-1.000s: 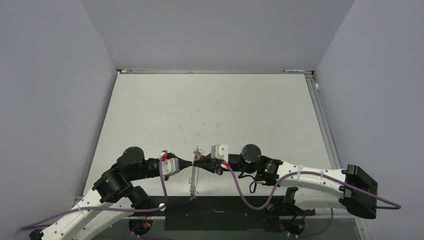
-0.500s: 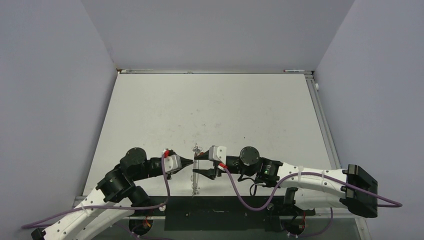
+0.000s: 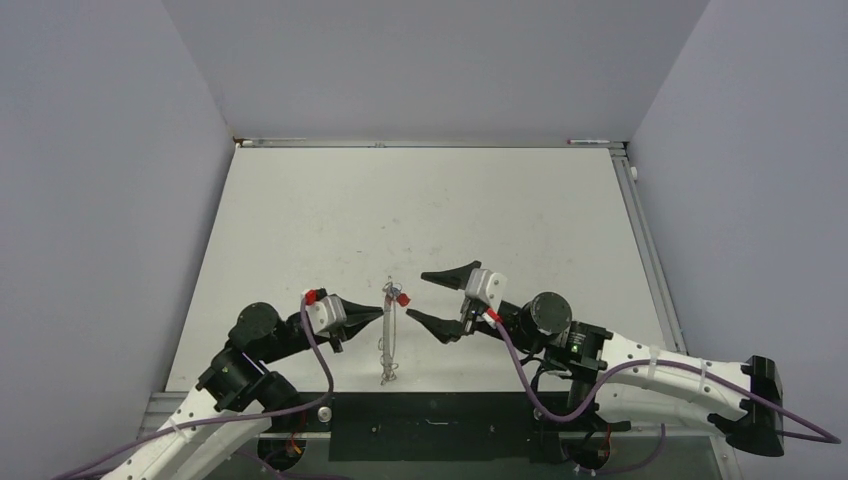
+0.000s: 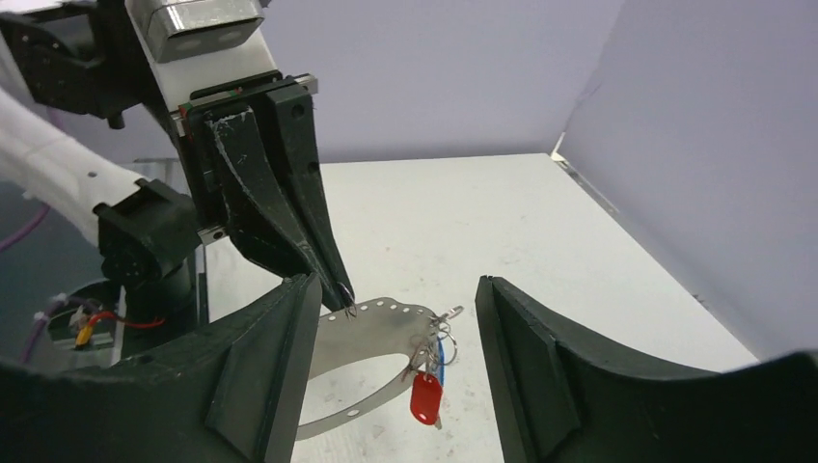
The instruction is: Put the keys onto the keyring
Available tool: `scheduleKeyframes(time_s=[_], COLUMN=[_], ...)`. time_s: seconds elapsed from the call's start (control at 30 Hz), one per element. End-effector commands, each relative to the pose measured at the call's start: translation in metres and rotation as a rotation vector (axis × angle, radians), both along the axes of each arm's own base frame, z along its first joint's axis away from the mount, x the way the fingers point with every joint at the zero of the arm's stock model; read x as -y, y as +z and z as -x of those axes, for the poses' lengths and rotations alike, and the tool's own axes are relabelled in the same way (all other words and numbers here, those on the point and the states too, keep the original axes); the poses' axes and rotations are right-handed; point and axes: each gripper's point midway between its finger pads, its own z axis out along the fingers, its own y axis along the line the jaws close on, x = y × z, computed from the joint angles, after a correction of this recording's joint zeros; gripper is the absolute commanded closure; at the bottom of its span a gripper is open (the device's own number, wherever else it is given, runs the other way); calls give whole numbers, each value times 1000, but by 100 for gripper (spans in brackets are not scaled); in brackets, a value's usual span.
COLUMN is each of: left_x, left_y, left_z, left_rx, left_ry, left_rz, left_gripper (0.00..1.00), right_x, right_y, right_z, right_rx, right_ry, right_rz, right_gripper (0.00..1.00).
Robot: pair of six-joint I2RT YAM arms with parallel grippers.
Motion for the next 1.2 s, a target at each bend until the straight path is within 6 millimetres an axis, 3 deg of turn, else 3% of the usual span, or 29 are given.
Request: scheduleKeyframes(time_s=[0.0, 0.3, 0.6, 0.8, 0.9, 1.17], left_x=[-2, -10, -14, -19, -22, -22], left_y=[42, 36, 33, 30, 21, 21], left_z=[-5, -29, -34, -41, -45, -43], left_rx=[51, -7, -3, -15, -49, -42], left_ry=[5, 124, 157, 210, 236, 233], left_rz=[166, 163, 149, 143, 112, 121], left_gripper=[100, 100, 100, 100, 100, 100], right_x=[21, 53, 71, 98, 111, 144], right_y=[0, -59, -100, -135, -145, -156], right_z=[-26, -81, -95, -107, -111, -125], right_rx=[-34, -242, -397, -529, -597, -738], right_ry=[-187, -608, -772, -904, -933, -1003], right_rz=[-29, 137, 203, 254, 243, 140], right_gripper=[39, 41, 41, 41, 38, 16])
